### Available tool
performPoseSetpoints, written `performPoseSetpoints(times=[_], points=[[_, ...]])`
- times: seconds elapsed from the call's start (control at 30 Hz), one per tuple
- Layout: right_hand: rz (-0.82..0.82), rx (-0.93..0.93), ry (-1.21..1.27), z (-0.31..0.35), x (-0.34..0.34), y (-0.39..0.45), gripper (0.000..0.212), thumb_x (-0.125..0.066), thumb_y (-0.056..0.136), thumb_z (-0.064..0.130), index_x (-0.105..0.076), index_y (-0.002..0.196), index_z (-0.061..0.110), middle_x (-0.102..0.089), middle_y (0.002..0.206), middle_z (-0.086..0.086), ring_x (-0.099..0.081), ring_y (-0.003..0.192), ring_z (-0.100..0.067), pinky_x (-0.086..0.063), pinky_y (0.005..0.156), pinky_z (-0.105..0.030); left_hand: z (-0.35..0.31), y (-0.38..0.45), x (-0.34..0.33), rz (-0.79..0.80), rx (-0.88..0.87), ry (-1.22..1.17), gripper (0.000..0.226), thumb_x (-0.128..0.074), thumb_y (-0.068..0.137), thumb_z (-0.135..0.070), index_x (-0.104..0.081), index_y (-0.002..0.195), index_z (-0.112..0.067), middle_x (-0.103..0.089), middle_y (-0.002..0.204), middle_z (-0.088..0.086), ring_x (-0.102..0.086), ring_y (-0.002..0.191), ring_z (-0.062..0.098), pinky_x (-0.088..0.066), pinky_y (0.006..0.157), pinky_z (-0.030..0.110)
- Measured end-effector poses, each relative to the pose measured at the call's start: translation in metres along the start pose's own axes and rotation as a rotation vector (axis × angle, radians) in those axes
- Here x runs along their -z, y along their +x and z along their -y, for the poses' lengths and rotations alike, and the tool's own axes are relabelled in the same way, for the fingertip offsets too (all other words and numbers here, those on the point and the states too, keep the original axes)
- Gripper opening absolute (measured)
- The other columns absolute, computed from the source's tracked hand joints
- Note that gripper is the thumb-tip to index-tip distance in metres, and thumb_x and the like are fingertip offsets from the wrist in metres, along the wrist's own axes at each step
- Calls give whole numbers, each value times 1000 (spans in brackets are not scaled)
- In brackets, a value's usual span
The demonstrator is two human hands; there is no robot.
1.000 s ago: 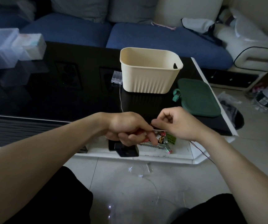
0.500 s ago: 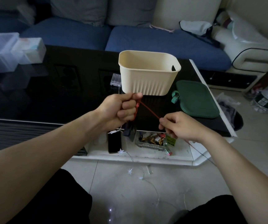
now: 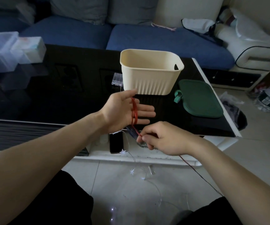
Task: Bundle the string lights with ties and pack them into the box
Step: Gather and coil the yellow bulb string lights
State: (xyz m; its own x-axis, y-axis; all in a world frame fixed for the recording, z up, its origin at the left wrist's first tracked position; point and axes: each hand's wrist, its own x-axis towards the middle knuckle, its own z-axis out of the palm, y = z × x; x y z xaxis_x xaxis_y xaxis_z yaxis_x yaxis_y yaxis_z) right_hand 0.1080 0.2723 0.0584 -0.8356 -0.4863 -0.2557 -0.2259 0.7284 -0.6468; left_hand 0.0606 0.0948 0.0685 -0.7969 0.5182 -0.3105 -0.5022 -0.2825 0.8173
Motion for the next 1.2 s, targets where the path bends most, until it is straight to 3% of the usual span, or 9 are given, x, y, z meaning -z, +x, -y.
performPoseSetpoints(times=[0.13,0.27,0.37,0.5,0.57,0.63,0.8,0.9,1.2], points=[[-117,88,77,6,2,-1,20,-56,102,22,-76,101,22,-67,72,18,-62,64,0,-47,62,-14,10,2,2,135,121,184,43,-46,91,-45,-46,109,-5,-65,101,23,-64,85,33,-50,74,41],[-306,149,140,-3,8,1,9,-69,94,20,-77,91,23,-73,72,10,-69,66,-5,-54,64,-21,17,2,4,401,264,363,57,-35,97,-50,-60,119,-4,-62,109,28,-68,92,40,-56,74,36],[-372,159,165,-10,12,2,11,-84,80,24,-74,83,20,-74,71,4,-71,64,-9,-57,60,-27,17,3,3,439,299,466,57,-29,100,-52,-51,130,-8,-66,111,27,-67,60,24,-39,47,23],[-369,104,230,-20,19,3,36,-91,62,41,-71,76,15,-72,65,-5,-71,60,-23,-57,58,-38,16,3,3,479,297,550,55,-33,100,-46,-65,109,-3,-70,73,9,-37,32,7,-23,41,21],[-321,84,236,-27,24,3,43,-89,55,52,-72,76,18,-71,66,-5,-67,58,-23,-53,59,-38,15,0,2,535,272,611,62,-25,106,-38,-77,82,-15,-59,50,-4,-30,30,3,-14,48,31],[-266,78,243,-33,26,3,45,-87,54,56,-73,76,20,-69,67,-5,-58,59,-16,-48,59,-33,15,-1,2,552,272,618,62,-24,108,-34,-78,85,-14,-48,42,-7,-27,29,3,-12,50,37],[-260,32,258,-44,36,-2,40,-75,69,58,-73,77,18,-66,66,-12,-52,59,-11,-42,59,-29,10,1,9,420,232,569,52,-37,102,-35,-61,119,7,-36,42,-2,-26,31,8,-17,38,26],[-216,-82,218,-52,41,-4,38,-65,83,55,-72,76,18,-57,52,9,-49,49,-3,-41,57,-24,7,0,7,368,182,460,43,-35,104,-30,-63,109,3,-33,40,-4,-26,30,8,-22,37,20],[-75,-225,193,-63,32,-1,39,-47,106,35,-69,84,12,-57,54,7,-54,52,-9,-48,61,-27,5,5,-3,2,-54,54,33,-30,106,-26,-46,80,-14,-45,47,-1,-31,31,10,-23,37,20]])
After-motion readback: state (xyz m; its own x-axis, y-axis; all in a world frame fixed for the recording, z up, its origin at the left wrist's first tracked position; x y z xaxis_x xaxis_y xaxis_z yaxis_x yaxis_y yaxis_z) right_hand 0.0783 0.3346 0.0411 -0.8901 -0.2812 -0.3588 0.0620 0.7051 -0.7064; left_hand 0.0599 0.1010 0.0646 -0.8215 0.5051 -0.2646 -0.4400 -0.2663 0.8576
